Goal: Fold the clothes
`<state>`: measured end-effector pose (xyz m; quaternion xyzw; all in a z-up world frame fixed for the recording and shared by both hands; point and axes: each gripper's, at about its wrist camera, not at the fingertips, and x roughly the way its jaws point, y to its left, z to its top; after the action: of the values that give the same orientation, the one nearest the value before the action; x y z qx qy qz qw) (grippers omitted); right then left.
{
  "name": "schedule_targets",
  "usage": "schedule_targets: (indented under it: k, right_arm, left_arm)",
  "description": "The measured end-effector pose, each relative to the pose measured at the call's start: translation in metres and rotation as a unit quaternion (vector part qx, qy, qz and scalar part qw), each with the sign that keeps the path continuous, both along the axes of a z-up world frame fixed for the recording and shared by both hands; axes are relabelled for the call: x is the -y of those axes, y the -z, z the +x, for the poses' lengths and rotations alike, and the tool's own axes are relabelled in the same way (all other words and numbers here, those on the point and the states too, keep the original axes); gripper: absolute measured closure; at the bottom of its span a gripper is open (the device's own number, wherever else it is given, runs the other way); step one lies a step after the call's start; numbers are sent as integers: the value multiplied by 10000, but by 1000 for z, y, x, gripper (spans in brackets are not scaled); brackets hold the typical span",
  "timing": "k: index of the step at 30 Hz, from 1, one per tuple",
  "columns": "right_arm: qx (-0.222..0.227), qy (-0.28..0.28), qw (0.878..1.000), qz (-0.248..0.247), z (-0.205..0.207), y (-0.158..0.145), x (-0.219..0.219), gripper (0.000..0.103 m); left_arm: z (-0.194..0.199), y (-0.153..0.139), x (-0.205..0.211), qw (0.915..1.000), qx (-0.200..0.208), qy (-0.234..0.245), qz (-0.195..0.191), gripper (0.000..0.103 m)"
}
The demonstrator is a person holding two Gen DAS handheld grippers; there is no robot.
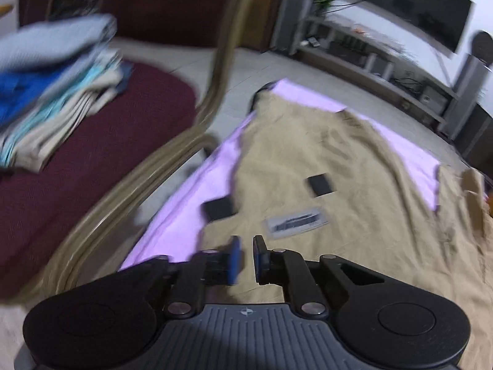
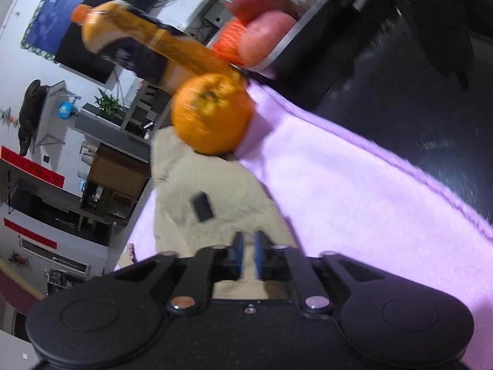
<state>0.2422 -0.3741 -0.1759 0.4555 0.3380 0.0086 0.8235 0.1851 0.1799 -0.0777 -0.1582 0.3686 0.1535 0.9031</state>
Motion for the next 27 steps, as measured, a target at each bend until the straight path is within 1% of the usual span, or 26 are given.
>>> schedule_targets:
  k: [3, 6, 9, 10, 11, 12, 13, 14, 15, 16, 17, 18, 19, 20, 21, 22, 23, 24, 26, 27]
  right_arm:
    - [242, -537, 9981, 150, 15, -28, -33, 84]
    - [247, -1453, 9884, 352, 34, -40, -85, 83]
    - [-12, -2377, 9702, 474, 53, -30, -141, 81]
    - [-106, -2623, 9638, 475, 60, -25, -157, 81]
    - [-201, -2867, 9566, 476, 66, -19, -173, 81]
    - [-281, -3007, 9520, 497, 71, -14, -183, 81]
    - [-347, -3063, 9501, 483, 76, -8, -189, 81]
    - [-388, -3038, 9513, 345, 82, -3, -192, 83]
    - [-382, -2877, 9566, 263, 83, 2, -184, 87]
    - [-368, -2693, 9622, 194, 85, 7, -174, 103]
    - [-354, -2507, 9673, 126, 86, 12, -164, 103]
    - [-338, -2122, 9765, 184, 84, 14, -147, 103]
    - [-320, -1697, 9846, 265, 83, 15, -129, 103]
    - [-331, -1337, 9903, 206, 81, 13, -113, 103]
    - [-350, -1098, 9932, 132, 79, 10, -100, 103]
    - [-320, -1017, 9943, 59, 78, 4, -95, 101]
    - [-282, -962, 9950, -16, 77, -2, -91, 95]
    - [-169, -1057, 9943, -24, 77, -9, -94, 94]
    - [95, -1568, 9876, -32, 83, -21, -120, 89]
    - [227, -1833, 9828, -36, 87, -27, -133, 88]
  left_arm:
    - [12, -10, 20, 9985, 179, 463, -224, 93]
    - [33, -5, 50, 9942, 97, 1042, -263, 93]
    - [53, 11, 78, 9884, -149, 1498, -213, 92]
    - [58, 17, 85, 9871, -232, 1572, -171, 90]
    - [63, 23, 88, 9871, -302, 1568, -97, 90]
    - [67, 28, 88, 9882, -345, 1494, -6, 90]
    - [68, 31, 84, 9900, -314, 1374, 72, 89]
    - [69, 33, 79, 9917, -275, 1248, 117, 90]
    - [69, 33, 70, 9937, -208, 1102, 36, 90]
    - [69, 33, 61, 9957, -154, 917, 12, 90]
    - [67, 30, 50, 9979, -132, 611, 189, 91]
    - [66, 28, 38, 9987, -57, 463, 206, 90]
    - [64, 26, 24, 9989, 16, 453, -110, 90]
    - [62, 24, 14, 9986, 84, 425, -319, 91]
    - [60, 18, 13, 9993, 134, 325, -114, 91]
    - [59, 11, 13, 9994, 195, 247, 118, 102]
    - [57, 3, 16, 9983, 320, 298, 391, 97]
    - [56, -5, 18, 9968, 495, 512, 371, 96]
    - [59, -15, 22, 9928, 723, 930, 223, 85]
    - [64, -17, 27, 9911, 733, 1053, 360, 85]
